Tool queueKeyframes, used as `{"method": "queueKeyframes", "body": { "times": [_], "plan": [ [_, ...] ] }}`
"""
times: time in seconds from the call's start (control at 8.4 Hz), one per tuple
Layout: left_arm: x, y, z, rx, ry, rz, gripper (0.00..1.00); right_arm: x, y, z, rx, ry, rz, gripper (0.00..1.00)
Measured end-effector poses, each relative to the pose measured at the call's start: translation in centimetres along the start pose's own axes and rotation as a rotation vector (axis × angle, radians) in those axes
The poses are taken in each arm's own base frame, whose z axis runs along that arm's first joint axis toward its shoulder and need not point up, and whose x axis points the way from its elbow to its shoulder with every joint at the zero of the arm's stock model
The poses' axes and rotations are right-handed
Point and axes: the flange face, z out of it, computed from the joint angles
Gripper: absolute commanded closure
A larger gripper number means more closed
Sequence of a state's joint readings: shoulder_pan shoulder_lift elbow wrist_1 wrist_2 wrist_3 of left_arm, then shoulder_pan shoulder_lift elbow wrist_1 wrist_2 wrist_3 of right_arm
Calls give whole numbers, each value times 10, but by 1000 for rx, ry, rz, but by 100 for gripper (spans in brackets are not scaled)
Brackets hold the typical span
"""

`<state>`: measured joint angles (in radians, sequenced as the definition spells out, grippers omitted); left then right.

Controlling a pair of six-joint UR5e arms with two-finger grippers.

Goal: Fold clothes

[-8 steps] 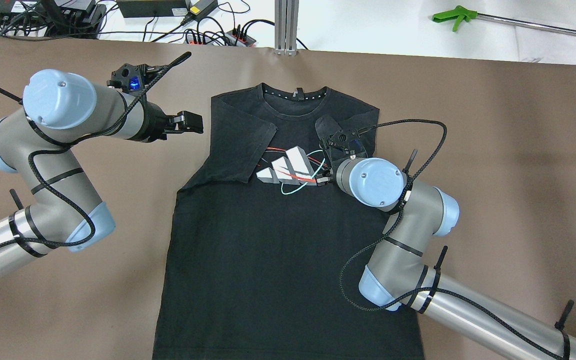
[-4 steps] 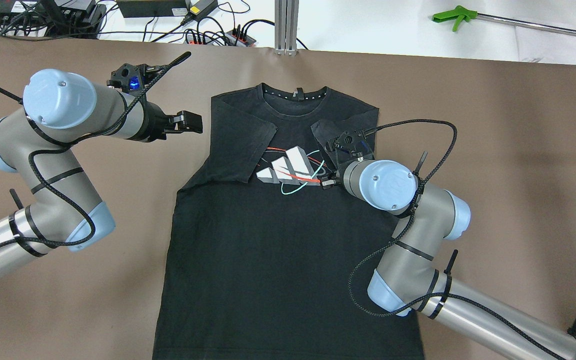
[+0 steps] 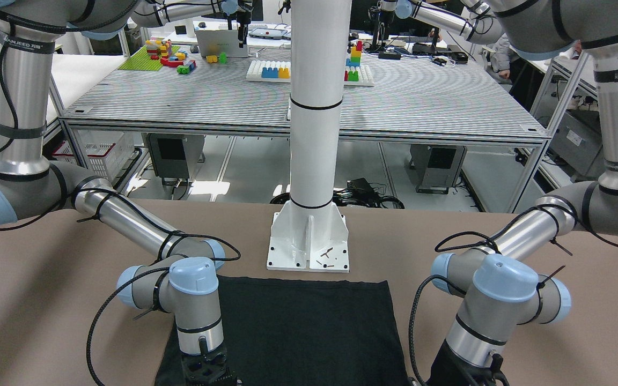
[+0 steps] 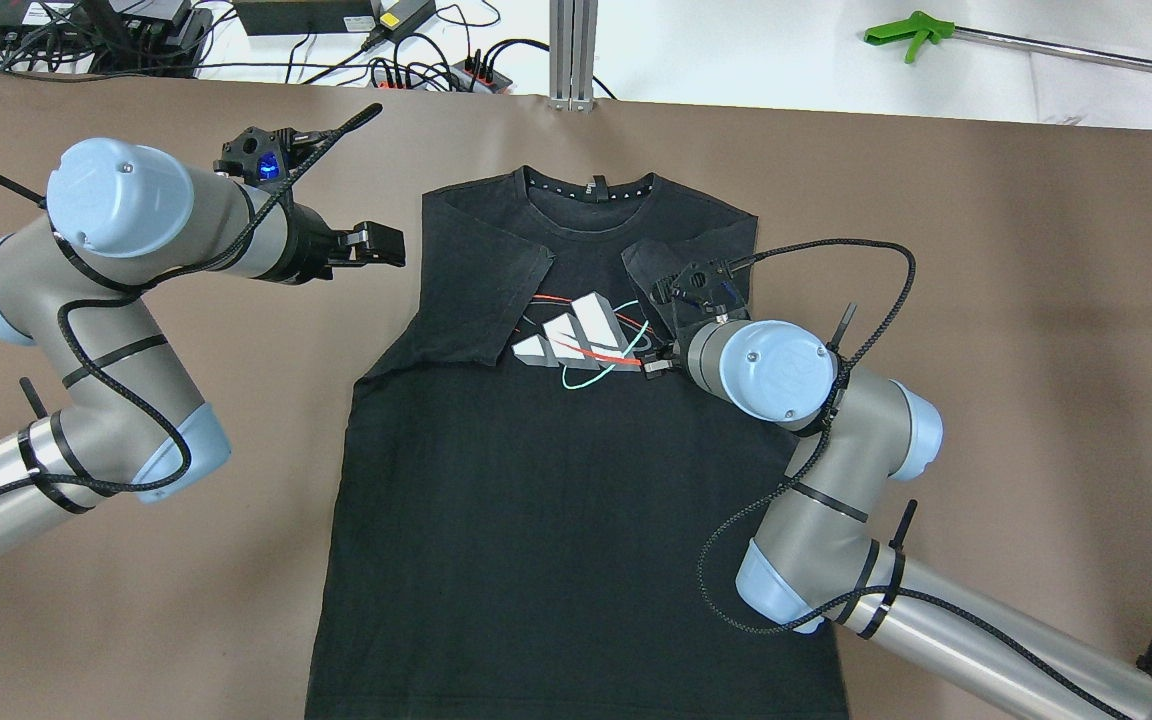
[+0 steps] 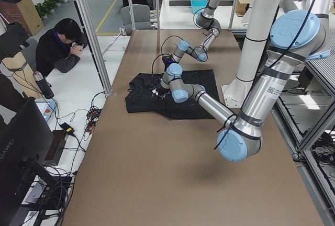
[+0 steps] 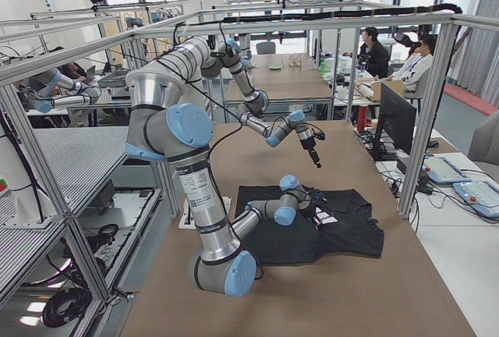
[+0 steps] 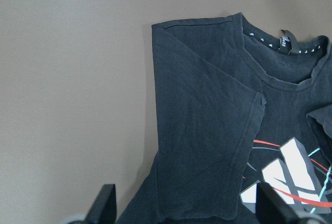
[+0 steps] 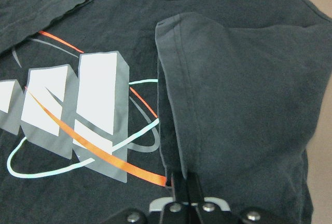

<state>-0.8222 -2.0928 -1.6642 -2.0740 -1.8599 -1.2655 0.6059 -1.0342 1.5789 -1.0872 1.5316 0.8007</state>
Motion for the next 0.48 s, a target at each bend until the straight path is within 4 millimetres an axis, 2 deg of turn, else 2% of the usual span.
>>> {"method": "queueKeyframes", "body": {
  "times": [0.12,0.48],
  "plan": [
    [1,0,0,0,1,0,5,1,2,-3,-3,-7,0,7],
    [2,-1,0,1,2,1,6,1,6,-4,-14,-16,7,5]
  ]
}}
